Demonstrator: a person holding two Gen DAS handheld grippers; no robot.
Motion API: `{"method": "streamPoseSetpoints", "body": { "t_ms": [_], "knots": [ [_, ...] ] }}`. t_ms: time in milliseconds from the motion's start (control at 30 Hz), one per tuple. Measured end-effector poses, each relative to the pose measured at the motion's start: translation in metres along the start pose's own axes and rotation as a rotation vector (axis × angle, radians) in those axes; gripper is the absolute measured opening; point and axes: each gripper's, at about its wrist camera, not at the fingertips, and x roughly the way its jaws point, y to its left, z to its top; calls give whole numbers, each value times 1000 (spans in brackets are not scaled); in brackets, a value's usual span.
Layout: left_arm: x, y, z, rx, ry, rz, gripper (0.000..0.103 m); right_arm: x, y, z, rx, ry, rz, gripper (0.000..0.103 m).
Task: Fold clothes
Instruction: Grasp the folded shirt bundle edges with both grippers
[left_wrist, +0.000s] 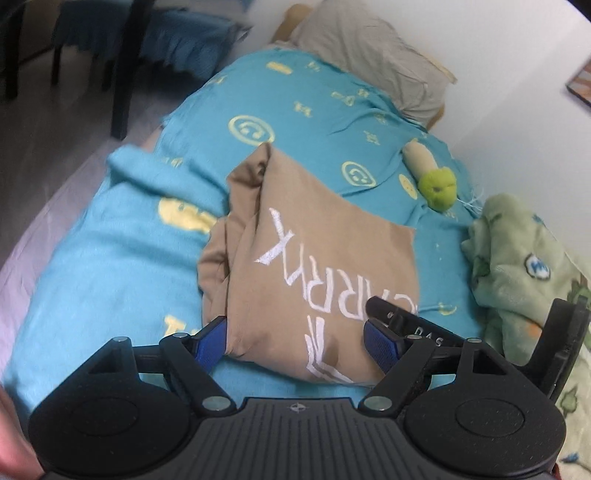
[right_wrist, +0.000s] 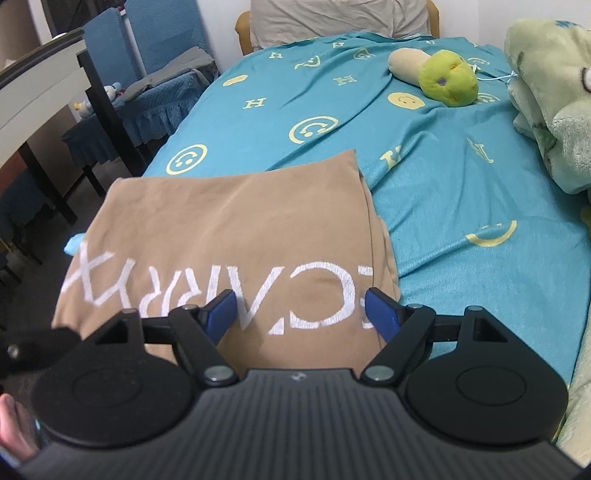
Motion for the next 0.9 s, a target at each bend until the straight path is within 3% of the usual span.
{"method": "streamPoseSetpoints", "body": {
  "t_ms": [167, 300, 500, 667, 733, 900],
  "knots": [
    [-7, -4, -2, -19, 0, 0, 81, 1, -2, 1, 28, -3, 0, 79],
    [-5, -3, -10, -46, 53, -34, 81, 2, -1, 2, 28, -3, -7, 79],
    [18, 1, -16, -98, 89, -62, 81, 4, -2, 4, 44, -3, -12, 79],
    [52, 41, -22, -396, 144, -93, 81, 6, -4, 5, 65, -2, -16, 79],
    [55, 56, -23, -503, 93, -127, 81, 7, -5, 5, 67, -3, -15, 79],
    [55, 64, -12, -540, -44, -98, 72, 7, -6, 5, 67, -5, -16, 79]
  ]
}}
